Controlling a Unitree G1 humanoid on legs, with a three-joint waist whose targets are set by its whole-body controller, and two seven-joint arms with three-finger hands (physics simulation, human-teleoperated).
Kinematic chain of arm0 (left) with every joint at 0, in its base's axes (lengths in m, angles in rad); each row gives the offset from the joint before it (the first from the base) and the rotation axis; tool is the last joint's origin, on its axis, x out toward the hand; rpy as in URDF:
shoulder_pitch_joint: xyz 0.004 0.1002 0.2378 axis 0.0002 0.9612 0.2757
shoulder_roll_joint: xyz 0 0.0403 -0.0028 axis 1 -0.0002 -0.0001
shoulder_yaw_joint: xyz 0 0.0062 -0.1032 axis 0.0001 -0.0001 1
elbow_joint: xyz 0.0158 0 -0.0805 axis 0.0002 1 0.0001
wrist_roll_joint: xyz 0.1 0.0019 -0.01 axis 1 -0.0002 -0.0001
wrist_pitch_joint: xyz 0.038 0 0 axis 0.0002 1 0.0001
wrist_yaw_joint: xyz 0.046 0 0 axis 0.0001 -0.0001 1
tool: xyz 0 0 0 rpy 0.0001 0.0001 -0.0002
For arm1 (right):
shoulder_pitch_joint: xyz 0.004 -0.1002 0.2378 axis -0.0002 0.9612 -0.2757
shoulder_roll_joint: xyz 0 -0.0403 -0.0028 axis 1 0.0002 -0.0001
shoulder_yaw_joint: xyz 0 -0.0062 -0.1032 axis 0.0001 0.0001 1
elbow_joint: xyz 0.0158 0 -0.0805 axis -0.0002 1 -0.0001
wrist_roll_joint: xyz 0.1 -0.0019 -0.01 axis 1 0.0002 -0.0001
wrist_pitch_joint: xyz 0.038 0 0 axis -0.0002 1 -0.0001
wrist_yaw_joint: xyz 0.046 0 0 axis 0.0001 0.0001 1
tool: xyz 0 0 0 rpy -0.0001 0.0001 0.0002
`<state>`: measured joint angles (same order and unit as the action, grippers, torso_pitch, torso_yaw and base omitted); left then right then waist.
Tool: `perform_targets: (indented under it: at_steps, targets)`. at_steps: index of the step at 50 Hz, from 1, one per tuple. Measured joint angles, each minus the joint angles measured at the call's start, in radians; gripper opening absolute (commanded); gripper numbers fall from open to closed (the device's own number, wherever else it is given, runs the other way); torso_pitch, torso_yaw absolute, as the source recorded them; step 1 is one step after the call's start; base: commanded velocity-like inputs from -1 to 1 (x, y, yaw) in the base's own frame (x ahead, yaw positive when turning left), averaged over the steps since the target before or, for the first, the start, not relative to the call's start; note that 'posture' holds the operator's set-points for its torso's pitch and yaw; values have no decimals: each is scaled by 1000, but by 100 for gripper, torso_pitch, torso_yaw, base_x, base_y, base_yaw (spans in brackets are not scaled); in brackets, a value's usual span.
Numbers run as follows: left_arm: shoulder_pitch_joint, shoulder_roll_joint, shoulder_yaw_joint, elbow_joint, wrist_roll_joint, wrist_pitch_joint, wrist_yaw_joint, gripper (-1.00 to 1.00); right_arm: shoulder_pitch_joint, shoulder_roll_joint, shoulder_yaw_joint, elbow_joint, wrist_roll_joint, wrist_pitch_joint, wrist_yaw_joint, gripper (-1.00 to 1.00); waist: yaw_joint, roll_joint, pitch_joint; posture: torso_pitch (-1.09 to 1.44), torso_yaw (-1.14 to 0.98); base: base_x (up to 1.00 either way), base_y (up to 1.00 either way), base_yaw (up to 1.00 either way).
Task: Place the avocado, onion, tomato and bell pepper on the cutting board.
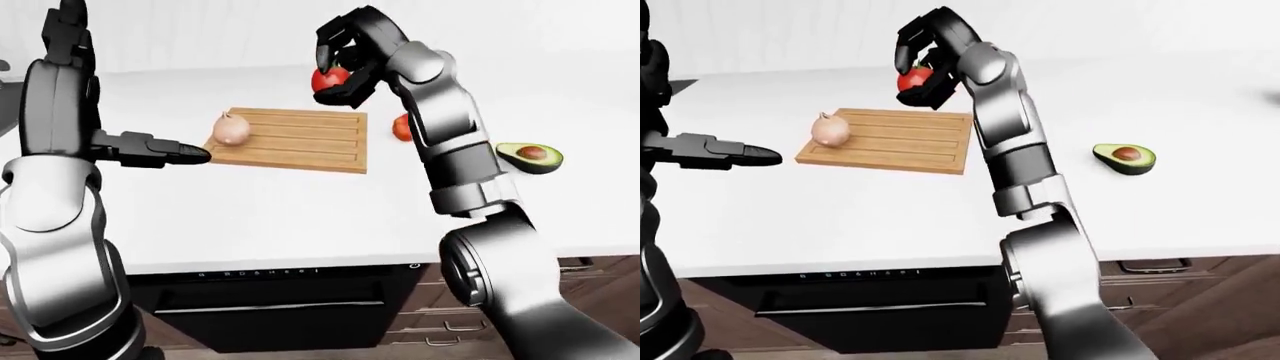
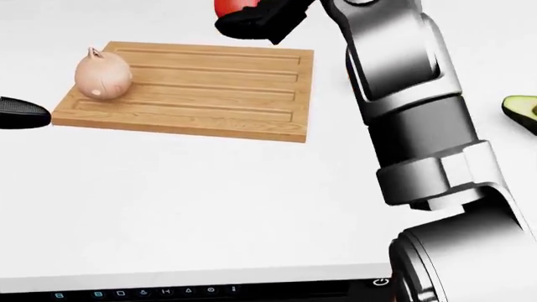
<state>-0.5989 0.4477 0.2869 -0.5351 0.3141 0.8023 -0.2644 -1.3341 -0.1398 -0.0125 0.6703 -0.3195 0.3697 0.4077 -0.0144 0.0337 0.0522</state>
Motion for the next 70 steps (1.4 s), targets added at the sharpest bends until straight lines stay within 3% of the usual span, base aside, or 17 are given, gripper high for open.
perform_targets:
  at_steps: [3,10,16,23,45,70]
  targets:
    - [-2,4,2,-4,-10,-3,2,100,11,21,13,-22,5,1,1,-75,1,1,3,0,0,0,0,0]
    - [-3,21,8,-20,-27,15,-7,100,-122,66,-9,470,26,-272,-122,-76,-7,9,-4,0,0,0,0,0]
    - [-6,32,29,-53,-47,29,-9,100,-148,67,-28,614,25,-403,-208,-76,-3,15,2,0,2,0,0,0]
    - [-3,45,23,-70,-58,54,-16,100,-138,66,-39,625,19,-464,-247,-77,9,11,-2,0,5,0,0,0]
    - [-16,61,19,-92,-50,77,-39,100,-128,83,-41,628,13,-466,-266,-77,82,2,-4,0,16,0,0,0]
    - [9,60,30,-116,-50,82,-44,100,-102,99,-47,657,5,-498,-304,-77,225,2,-17,0,28,0,0,0]
